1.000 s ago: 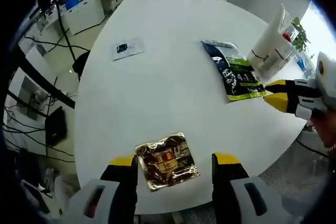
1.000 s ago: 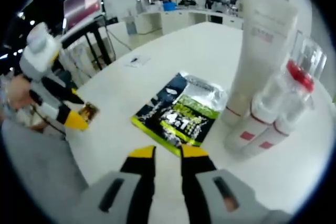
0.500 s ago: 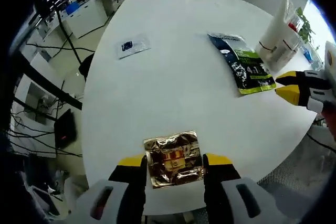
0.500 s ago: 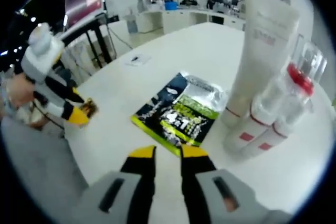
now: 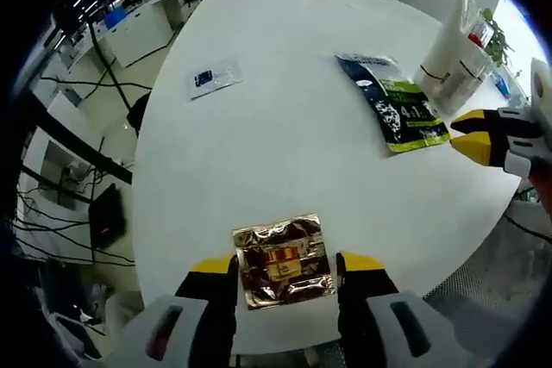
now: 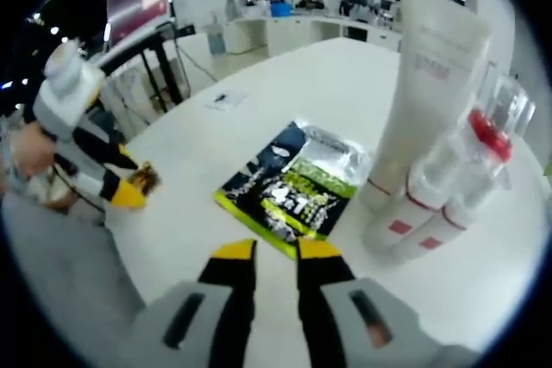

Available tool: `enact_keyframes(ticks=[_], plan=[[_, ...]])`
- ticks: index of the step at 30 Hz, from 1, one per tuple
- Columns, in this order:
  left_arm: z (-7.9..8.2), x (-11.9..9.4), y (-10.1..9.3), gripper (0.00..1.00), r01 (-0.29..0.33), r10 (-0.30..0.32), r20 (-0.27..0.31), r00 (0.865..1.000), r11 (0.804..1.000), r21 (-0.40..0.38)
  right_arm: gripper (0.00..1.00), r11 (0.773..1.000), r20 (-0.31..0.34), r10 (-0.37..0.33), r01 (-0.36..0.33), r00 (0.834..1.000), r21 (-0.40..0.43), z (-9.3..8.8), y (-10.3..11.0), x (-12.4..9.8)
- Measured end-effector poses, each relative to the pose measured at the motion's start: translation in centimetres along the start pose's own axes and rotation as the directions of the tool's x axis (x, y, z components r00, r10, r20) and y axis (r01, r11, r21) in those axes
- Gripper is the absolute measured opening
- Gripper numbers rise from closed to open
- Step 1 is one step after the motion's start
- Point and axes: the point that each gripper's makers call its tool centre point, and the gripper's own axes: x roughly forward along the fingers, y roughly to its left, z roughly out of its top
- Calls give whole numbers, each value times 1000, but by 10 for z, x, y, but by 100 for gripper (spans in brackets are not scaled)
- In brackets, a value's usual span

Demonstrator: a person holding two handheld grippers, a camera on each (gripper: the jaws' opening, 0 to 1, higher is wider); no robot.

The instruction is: Arrange the skincare products in the storage area until every visible bottle or jar stands upright without overlapping.

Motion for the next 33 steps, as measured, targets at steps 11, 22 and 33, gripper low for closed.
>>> enact_keyframes(ticks=[11,22,33], plan=[[1,1,2,49,3,-3,4,1000,1000,7,16,1000,-2,-14,14,1000,-10,1,-3,-2],[1,1,2,49,2,-2,9,1000,1000,8,16,1000,-5,-14,13,1000,-18,0,-3,-1],[0,1,0,49,1,-1,11,1000,1000,7,16,1000,-2,-17,17,1000,-20,1,-4,-2]])
